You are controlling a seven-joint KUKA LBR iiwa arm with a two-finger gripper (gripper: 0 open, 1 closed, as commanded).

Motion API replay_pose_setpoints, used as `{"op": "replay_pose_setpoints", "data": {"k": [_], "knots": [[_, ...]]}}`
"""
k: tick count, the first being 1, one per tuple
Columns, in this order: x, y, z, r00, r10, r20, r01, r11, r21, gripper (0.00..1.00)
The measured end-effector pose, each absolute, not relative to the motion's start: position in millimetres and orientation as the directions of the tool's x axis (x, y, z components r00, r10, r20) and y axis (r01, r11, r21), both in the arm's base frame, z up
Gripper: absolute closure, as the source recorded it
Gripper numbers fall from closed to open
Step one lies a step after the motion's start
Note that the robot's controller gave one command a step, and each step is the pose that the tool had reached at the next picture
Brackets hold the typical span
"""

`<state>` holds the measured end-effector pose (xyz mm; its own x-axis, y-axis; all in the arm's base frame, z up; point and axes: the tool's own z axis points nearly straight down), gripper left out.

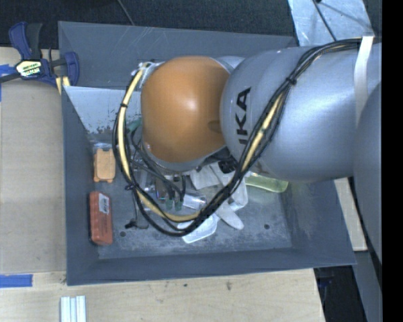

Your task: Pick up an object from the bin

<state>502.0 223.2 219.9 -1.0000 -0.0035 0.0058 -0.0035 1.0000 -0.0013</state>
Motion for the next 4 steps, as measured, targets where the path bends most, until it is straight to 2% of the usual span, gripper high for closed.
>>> {"op": "replay_pose_setpoints", "data": {"k": [1,2,3,4], "knots": [[503.9,222,225,-1.000,0.001,-0.003,0.001,1.000,0.001,0.00],[555.7,225,142,-0.998,0.063,-0.008,0.063,0.998,0.004,0.00],[583.5,239,135,-0.986,-0.170,-0.001,-0.170,0.986,0.000,0.00],[602.9,238,133,-1.000,-0.026,-0.004,-0.026,1.000,0.002,0.00]]}}
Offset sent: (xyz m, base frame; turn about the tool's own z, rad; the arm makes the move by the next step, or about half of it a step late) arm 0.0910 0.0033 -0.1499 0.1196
